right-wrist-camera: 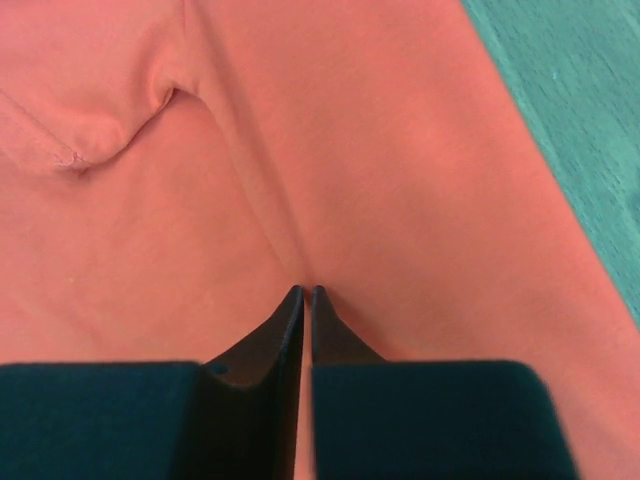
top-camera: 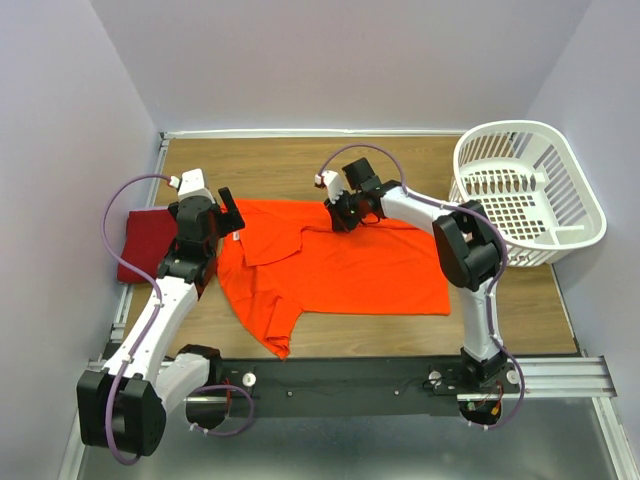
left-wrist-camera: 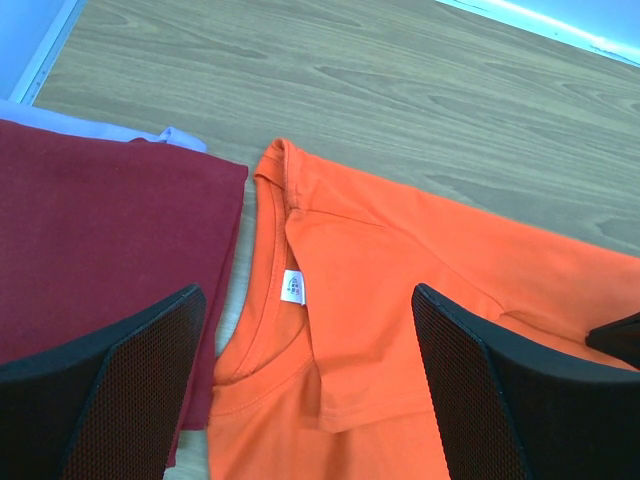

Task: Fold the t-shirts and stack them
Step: Fold the tshirt

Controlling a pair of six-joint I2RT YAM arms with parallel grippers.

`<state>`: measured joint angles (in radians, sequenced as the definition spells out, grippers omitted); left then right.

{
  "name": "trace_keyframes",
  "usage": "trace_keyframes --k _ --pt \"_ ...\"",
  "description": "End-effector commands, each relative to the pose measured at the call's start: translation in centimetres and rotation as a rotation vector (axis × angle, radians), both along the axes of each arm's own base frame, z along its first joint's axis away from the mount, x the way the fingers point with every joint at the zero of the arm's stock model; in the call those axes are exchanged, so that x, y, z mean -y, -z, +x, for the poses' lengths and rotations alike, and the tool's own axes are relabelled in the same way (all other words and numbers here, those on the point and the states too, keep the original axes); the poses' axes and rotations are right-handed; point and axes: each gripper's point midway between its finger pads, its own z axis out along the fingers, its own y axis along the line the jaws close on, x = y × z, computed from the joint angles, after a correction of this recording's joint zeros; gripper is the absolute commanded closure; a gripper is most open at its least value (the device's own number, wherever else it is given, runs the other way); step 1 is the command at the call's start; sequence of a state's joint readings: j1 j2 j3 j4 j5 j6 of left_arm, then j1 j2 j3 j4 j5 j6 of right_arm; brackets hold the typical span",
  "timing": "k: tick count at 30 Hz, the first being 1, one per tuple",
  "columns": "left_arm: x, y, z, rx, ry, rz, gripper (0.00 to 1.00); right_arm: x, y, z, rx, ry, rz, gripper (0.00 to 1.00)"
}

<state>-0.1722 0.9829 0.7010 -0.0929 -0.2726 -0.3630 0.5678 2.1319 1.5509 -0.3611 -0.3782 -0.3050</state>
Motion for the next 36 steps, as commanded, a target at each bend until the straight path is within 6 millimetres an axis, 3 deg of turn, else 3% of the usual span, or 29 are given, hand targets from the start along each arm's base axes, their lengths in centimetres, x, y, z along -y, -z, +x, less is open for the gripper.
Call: trace_keyframes --k 1,5,21,28,36 --pt "-0.1 -0.2 0.2 0.006 -0.003 0.01 0.09 0.4 -0.8 -1.2 -0.019 0.005 -0.007 0.82" --pt "-0.1 -0.2 0.2 0.006 -0.003 0.012 0.09 2.2 -1.9 -0.5 0.053 0.061 -0.072 0.73" --pt "0.0 0.0 0.2 0.001 0.001 0.013 0.09 9.2 -1.0 1.4 0.103 0.18 -0.2 0.61" --pt "-0.1 0.0 0.3 -0.002 0.0 0.015 0.09 10.2 -1.4 2.4 0.113 0.191 -0.19 0.61" --pt "-0.1 0.1 0.3 -0.003 -0.002 0.016 0.09 10.4 -0.1 2.2 0.073 0.181 -0.181 0.63"
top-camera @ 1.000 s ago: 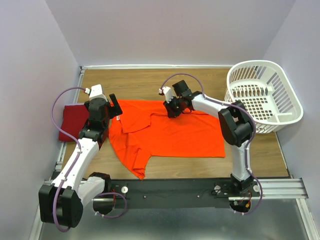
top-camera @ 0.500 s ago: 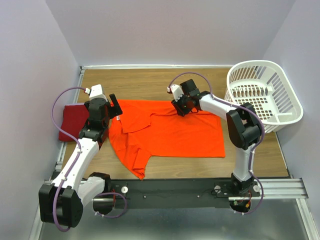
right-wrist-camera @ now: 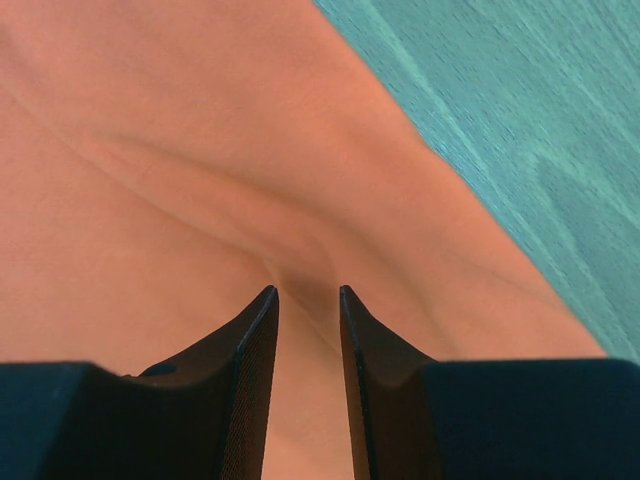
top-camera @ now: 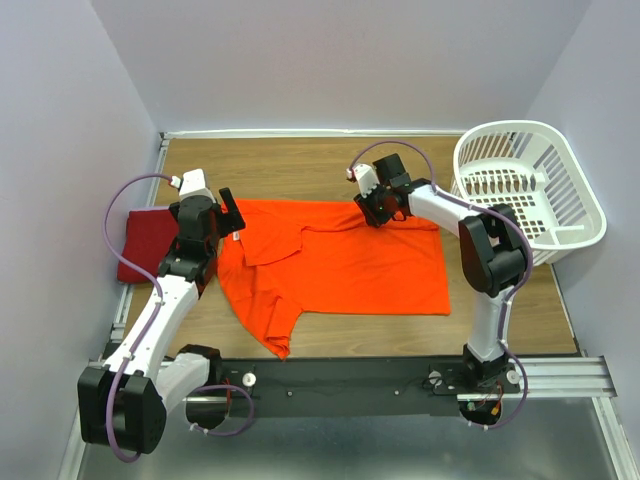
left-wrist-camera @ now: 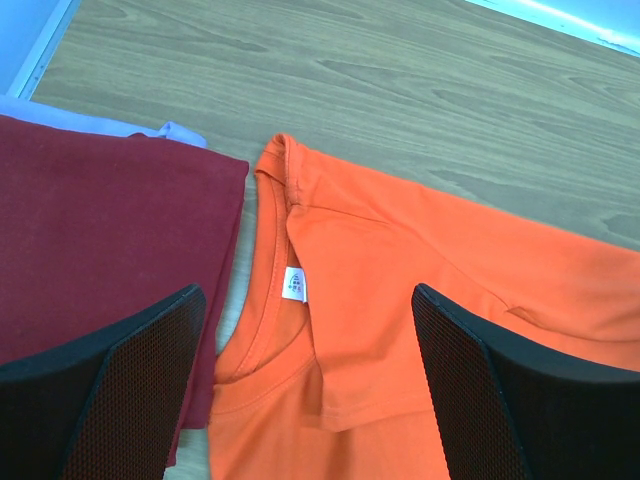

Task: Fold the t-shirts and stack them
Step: Fold the tshirt

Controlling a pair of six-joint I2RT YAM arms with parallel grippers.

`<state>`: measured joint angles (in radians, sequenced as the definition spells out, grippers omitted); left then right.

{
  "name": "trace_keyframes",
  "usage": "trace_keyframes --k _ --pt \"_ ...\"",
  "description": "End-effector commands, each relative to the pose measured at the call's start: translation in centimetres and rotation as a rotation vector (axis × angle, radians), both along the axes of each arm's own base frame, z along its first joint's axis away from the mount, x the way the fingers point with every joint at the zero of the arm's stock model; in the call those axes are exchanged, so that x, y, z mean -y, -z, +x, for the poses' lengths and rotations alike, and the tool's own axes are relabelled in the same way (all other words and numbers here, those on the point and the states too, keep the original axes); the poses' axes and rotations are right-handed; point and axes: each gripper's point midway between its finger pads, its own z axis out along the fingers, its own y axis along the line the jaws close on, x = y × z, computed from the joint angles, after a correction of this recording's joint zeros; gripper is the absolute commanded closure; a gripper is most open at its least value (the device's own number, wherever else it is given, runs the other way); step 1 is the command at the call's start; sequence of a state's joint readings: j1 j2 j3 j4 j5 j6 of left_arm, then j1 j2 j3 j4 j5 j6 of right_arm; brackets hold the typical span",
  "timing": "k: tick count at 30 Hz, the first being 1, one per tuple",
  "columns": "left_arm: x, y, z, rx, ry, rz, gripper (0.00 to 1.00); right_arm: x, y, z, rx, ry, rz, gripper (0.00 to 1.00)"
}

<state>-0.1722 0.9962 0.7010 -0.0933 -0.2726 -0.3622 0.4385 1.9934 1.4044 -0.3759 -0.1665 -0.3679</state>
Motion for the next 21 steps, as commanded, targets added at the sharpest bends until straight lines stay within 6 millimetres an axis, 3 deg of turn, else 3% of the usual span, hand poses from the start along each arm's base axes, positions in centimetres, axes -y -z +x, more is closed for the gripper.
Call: trace_keyframes --k 1,13,17,21 --pt "-0.2 -0.4 0.2 0.01 -0.003 0.015 0.09 0.1 0.7 -0.3 -0.026 -0.02 0.008 0.63" --pt "-0.2 -0.4 0.1 0.01 -0.006 0.016 0.09 0.2 1.6 -0.4 -0.056 -0.026 0.019 0.73" --pt "-0.2 -0.4 0.1 0.01 -0.007 0.017 0.09 0.2 1.5 -0.4 -0.053 -0.024 0.023 0.81" --pt "-0.2 -0.4 0.2 0.012 -0.005 0.017 0.09 0.3 1.7 -0.5 -0.062 -0.021 0.023 1.0"
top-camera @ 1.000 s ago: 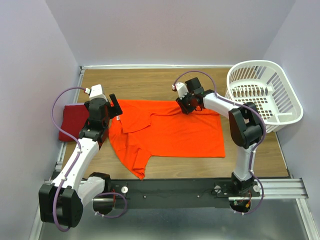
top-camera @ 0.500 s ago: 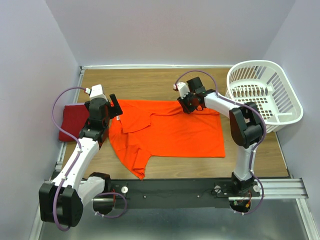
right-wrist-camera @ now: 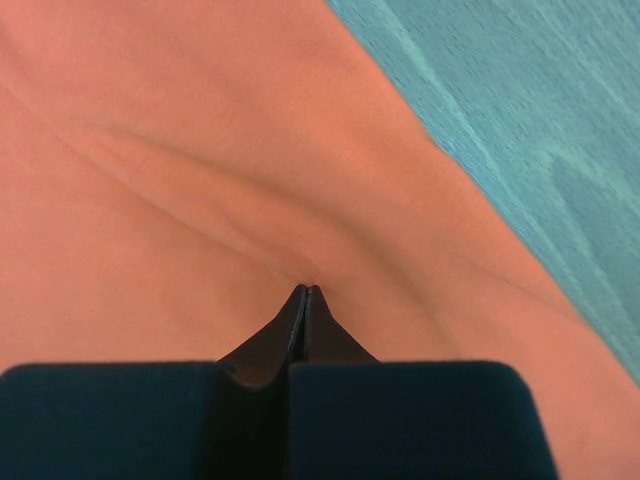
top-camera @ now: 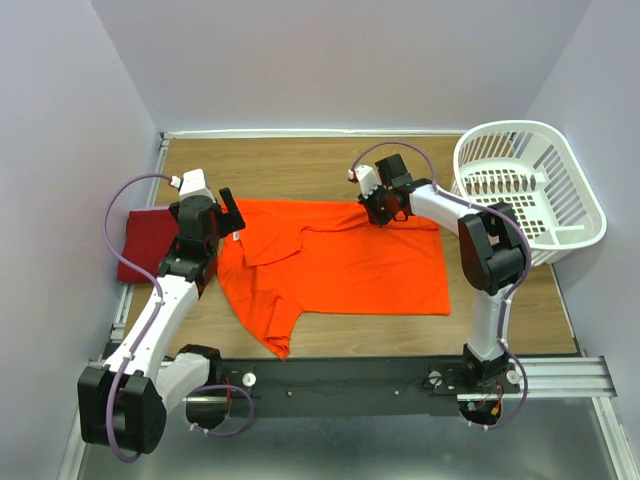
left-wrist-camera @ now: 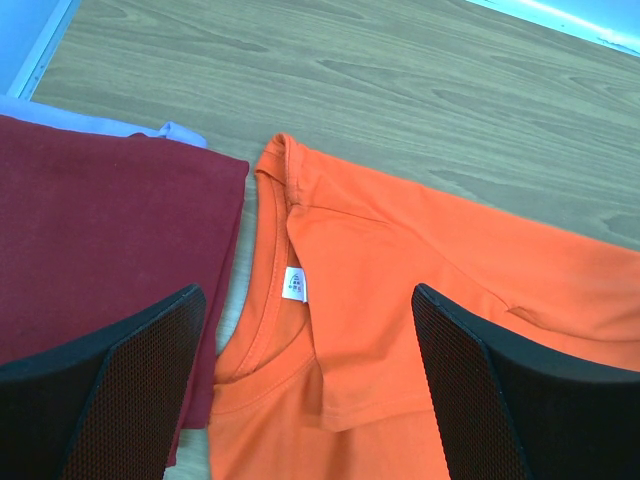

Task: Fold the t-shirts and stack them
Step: Fold the tshirt

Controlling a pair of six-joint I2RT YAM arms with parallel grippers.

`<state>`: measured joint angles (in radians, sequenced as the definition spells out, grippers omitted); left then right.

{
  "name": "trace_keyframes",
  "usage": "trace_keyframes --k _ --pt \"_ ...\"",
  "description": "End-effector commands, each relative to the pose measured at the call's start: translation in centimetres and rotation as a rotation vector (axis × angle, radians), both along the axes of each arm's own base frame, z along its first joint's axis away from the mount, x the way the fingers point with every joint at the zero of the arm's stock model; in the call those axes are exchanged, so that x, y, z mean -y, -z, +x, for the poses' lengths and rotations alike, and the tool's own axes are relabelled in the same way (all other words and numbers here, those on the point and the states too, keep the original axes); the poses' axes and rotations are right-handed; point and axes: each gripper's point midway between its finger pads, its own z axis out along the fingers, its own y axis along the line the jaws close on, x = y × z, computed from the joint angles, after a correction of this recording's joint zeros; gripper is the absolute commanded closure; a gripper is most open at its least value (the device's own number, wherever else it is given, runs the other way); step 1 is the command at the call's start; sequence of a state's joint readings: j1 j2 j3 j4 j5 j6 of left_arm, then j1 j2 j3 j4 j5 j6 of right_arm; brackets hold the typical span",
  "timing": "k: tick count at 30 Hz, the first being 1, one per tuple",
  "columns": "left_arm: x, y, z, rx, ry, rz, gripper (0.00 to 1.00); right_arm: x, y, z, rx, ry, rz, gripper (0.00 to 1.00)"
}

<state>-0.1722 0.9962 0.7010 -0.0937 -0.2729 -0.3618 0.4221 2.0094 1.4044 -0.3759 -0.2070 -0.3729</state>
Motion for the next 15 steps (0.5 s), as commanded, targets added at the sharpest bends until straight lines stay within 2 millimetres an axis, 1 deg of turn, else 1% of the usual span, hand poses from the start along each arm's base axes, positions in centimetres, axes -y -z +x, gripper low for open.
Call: trace_keyframes --k 1,5,6,7,8,13,15 --pt "-0.2 -0.4 0.1 0.011 -0.005 0.017 0.09 0.1 0.9 -0.4 -0.033 -0.013 0.004 1.0" --pt "-0.2 -0.4 0.1 0.012 -0.008 0.018 0.09 0.4 0.5 -0.6 -0.027 -0.005 0.001 1.0" --pt "-0.2 -0.5 0.1 0.014 -0.006 0.017 0.09 0.4 -0.1 -0.6 -0.014 -0.001 0.004 0.99" --pt "-0.2 -0.3 0.1 0.009 -0.008 0.017 0.09 0.6 -0.1 -0.7 -0.013 0.004 -0.002 1.0" --pt "-0.2 -0.4 0.1 0.012 -0.007 0.016 0.09 0.7 -0.7 -0.8 -0.002 0.006 0.002 1.0" --pt "-0.2 -0.3 0.1 0.008 -0.008 0.017 0.09 0.9 -1.3 -1.4 -0.002 0.017 0.01 1.0" --pt "-0.3 -0.3 0.1 0.006 -0.011 0.018 0.09 1.0 -1.0 -1.9 -0.016 0.019 0.013 0.99"
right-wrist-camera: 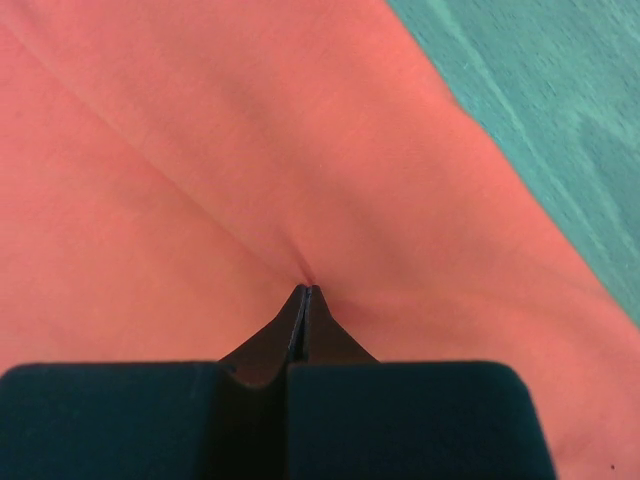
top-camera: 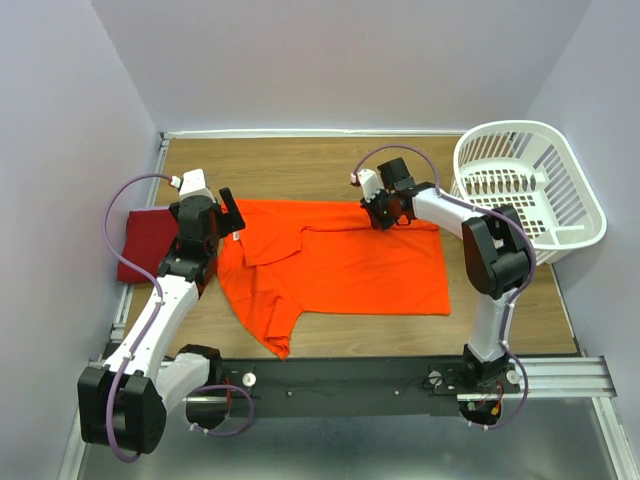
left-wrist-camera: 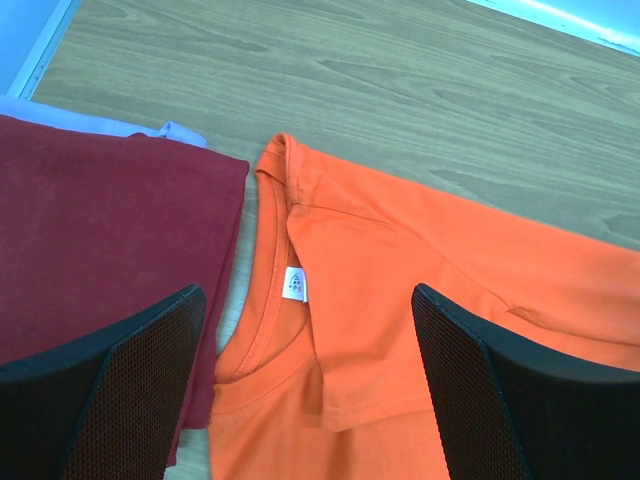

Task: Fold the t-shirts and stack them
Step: Fold the tshirt

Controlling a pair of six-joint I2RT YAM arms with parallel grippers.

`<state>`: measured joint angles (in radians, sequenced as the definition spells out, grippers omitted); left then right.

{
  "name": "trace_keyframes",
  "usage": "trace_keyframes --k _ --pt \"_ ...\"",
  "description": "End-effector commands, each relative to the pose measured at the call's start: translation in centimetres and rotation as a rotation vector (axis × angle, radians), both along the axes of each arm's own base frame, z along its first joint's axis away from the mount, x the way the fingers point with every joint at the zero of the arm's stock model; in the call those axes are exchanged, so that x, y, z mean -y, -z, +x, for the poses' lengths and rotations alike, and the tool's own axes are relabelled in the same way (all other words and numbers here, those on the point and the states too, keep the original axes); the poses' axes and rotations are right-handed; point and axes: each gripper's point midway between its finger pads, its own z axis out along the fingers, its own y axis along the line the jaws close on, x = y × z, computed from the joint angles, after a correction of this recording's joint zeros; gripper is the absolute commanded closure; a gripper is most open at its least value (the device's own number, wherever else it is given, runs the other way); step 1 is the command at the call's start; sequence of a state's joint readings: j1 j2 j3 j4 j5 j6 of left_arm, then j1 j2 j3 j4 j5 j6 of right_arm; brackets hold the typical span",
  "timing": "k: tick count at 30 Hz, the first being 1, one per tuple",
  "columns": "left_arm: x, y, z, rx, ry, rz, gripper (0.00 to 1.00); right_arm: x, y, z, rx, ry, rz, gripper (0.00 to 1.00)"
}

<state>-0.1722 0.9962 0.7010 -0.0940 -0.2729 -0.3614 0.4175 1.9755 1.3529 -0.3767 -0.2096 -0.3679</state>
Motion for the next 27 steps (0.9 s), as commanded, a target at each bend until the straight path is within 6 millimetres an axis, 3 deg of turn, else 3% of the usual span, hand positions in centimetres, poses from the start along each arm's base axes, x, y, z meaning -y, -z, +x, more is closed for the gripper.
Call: trace_keyframes --k 1,4,7,10,13,14,17,19,21,22,23,24,25,27 --pt "-0.3 -0.4 0.1 0.01 -0.011 0.018 0.09 0.3 -1.0 -0.9 -0.007 0.016 0.017 0.99" --pt "-0.3 -0.2 0.1 0.004 -0.012 0.016 0.09 0.2 -0.4 -1.4 -0.028 0.013 0.025 0.95" --pt "-0.3 0.0 0.2 -0.003 -0.013 0.016 0.09 0.2 -0.4 -1.6 -0.035 0.021 0.033 0.82" --pt "0.1 0.9 0.5 -0.033 -0.001 0.009 0.09 0.3 -1.8 -1.0 -0.001 0.052 0.04 0.68" --pt "0.5 2.3 1.4 -0.093 0.01 0.006 0.09 1.4 -3.8 0.3 0.048 0.125 0.047 0.63" --pt "0.7 1.8 1.9 -0.099 0.015 0.003 0.09 1.8 -4.2 0.6 0.053 0.16 0.056 0.62" --pt "1.2 4.1 3.3 -0.193 0.022 0.008 0.16 4.3 -5.1 2.4 0.096 0.291 0.038 0.6" --pt "1.7 3.9 5.0 -0.207 0.019 -0.009 0.25 6.5 -4.5 3.3 0.095 0.409 0.007 0.6" --pt "2.2 5.2 6.7 -0.264 0.018 -0.018 0.34 8.4 -4.0 3.8 0.093 0.505 -0.012 0.6" --pt "2.4 7.4 7.1 -0.332 0.019 -0.013 0.36 9.0 -3.4 3.9 0.086 0.534 -0.024 0.6" --pt "2.7 6.9 8.3 -0.325 0.022 -0.016 0.38 9.4 -3.1 3.9 0.076 0.567 -0.019 0.61" --pt "2.7 7.4 8.8 -0.345 0.021 -0.016 0.41 9.6 -3.0 4.1 0.08 0.588 -0.016 0.61" --pt "2.8 9.5 8.9 -0.409 0.02 -0.006 0.44 10.5 -2.5 4.2 0.077 0.623 -0.03 0.62" --pt "2.8 10.1 10.0 -0.431 0.011 0.001 0.46 11.7 -2.1 4.6 0.08 0.668 -0.045 0.62"
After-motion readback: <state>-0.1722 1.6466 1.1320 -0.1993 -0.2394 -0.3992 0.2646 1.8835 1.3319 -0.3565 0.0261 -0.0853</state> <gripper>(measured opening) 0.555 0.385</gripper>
